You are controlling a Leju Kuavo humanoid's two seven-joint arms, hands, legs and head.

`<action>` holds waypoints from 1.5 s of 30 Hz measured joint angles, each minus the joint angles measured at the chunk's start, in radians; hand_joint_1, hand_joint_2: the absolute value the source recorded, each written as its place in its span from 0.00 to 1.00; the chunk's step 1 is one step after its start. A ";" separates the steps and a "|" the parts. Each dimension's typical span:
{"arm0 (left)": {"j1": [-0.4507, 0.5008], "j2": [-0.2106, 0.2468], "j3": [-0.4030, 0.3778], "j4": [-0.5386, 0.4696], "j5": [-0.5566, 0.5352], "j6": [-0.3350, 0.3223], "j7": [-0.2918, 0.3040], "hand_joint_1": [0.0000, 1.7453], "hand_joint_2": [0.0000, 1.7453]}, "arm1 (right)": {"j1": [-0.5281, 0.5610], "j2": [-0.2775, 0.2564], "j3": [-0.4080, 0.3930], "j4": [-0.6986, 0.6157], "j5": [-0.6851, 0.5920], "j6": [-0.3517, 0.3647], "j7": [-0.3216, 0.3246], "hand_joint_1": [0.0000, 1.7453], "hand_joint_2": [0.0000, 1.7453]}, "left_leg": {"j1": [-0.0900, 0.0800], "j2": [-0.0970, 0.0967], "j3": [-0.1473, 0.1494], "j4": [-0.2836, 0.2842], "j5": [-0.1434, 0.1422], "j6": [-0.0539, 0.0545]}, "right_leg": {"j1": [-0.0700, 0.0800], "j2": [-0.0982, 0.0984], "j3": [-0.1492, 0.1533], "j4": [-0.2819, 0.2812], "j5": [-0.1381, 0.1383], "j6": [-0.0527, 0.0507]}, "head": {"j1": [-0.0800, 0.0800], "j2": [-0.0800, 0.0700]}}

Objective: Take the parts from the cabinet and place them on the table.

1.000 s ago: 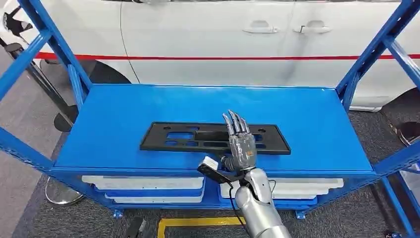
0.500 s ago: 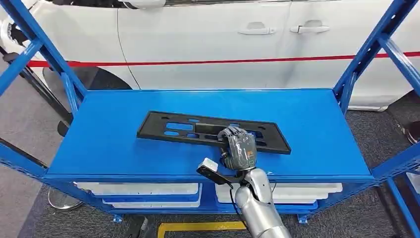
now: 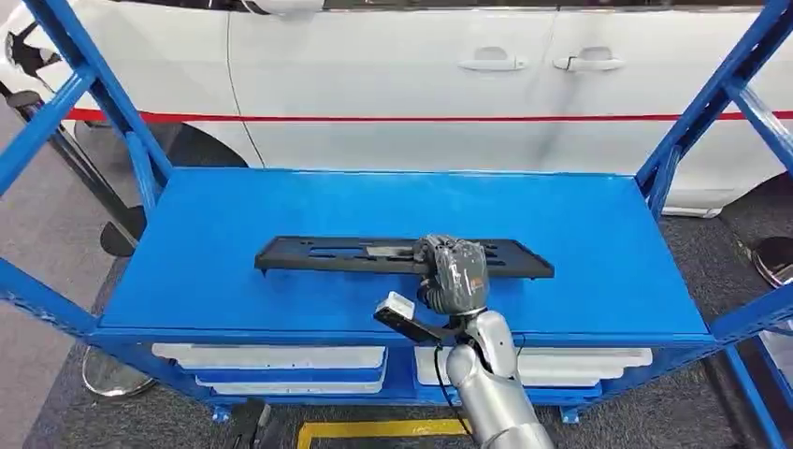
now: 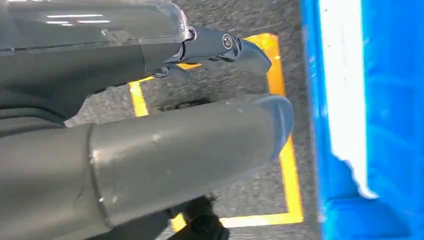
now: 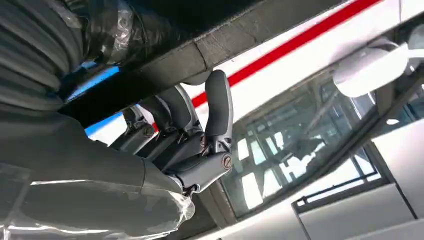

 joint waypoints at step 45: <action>0.042 0.001 0.019 0.000 0.045 0.099 -0.118 0.00 0.00 | 0.099 -0.018 0.261 -0.555 -0.123 0.003 -0.153 1.00 1.00 | -0.003 -0.004 -0.004 0.015 -0.022 -0.041 | -0.004 -0.001 0.057 -0.155 0.103 -0.036 | 0.000 0.000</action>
